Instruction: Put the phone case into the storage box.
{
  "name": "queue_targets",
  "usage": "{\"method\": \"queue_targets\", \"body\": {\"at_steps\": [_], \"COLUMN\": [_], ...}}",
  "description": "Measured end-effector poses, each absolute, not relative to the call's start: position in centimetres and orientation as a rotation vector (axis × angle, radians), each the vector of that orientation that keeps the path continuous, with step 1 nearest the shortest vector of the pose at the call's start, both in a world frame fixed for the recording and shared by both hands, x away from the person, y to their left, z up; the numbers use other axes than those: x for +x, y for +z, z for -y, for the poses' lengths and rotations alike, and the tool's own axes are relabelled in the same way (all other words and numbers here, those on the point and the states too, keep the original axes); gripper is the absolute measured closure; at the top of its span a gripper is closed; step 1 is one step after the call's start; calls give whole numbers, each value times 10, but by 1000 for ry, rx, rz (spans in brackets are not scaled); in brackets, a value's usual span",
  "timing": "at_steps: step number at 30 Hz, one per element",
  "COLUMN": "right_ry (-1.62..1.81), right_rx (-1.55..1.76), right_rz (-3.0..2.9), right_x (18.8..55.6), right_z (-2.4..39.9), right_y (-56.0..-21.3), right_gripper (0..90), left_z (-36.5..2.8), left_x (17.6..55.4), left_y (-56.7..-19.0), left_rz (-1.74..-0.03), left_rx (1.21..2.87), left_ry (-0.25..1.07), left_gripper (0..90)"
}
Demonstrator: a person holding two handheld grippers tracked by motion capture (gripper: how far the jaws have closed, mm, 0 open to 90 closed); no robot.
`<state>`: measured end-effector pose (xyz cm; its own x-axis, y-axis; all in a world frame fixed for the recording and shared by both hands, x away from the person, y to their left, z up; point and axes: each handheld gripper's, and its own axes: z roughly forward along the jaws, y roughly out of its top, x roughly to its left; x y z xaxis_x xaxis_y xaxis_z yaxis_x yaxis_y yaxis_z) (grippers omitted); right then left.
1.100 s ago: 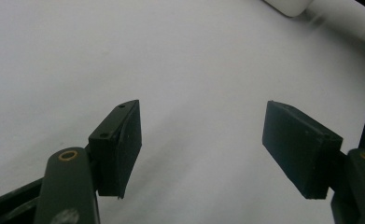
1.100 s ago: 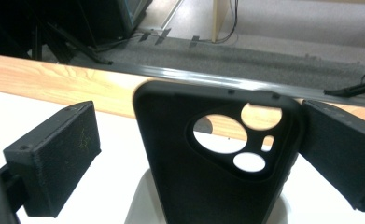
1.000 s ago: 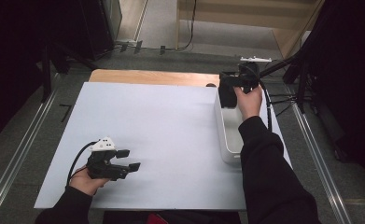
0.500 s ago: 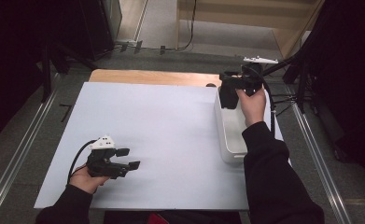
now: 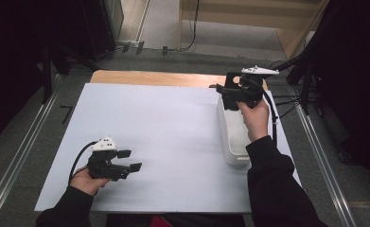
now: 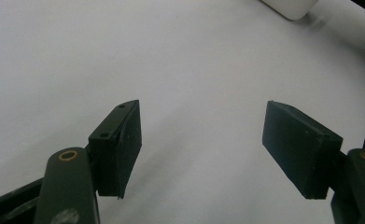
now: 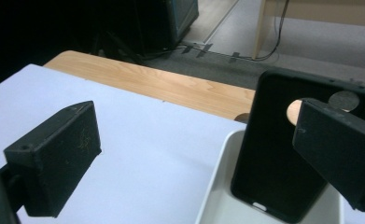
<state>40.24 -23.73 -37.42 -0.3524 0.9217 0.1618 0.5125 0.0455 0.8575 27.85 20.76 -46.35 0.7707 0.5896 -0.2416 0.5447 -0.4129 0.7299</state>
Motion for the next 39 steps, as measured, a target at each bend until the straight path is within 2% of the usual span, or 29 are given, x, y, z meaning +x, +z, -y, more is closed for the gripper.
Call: {"method": "queue_targets", "body": {"at_steps": [39], "right_ry": [1433], "right_rx": [1261], "right_rz": [-2079], "right_x": [345], "right_z": [208], "right_y": [-400], "right_gripper": [0], "left_z": [-210], "left_x": [280], "left_y": [-462], "left_rz": [-824], "left_rx": [2108], "left_ry": [62], "left_gripper": [284]}}
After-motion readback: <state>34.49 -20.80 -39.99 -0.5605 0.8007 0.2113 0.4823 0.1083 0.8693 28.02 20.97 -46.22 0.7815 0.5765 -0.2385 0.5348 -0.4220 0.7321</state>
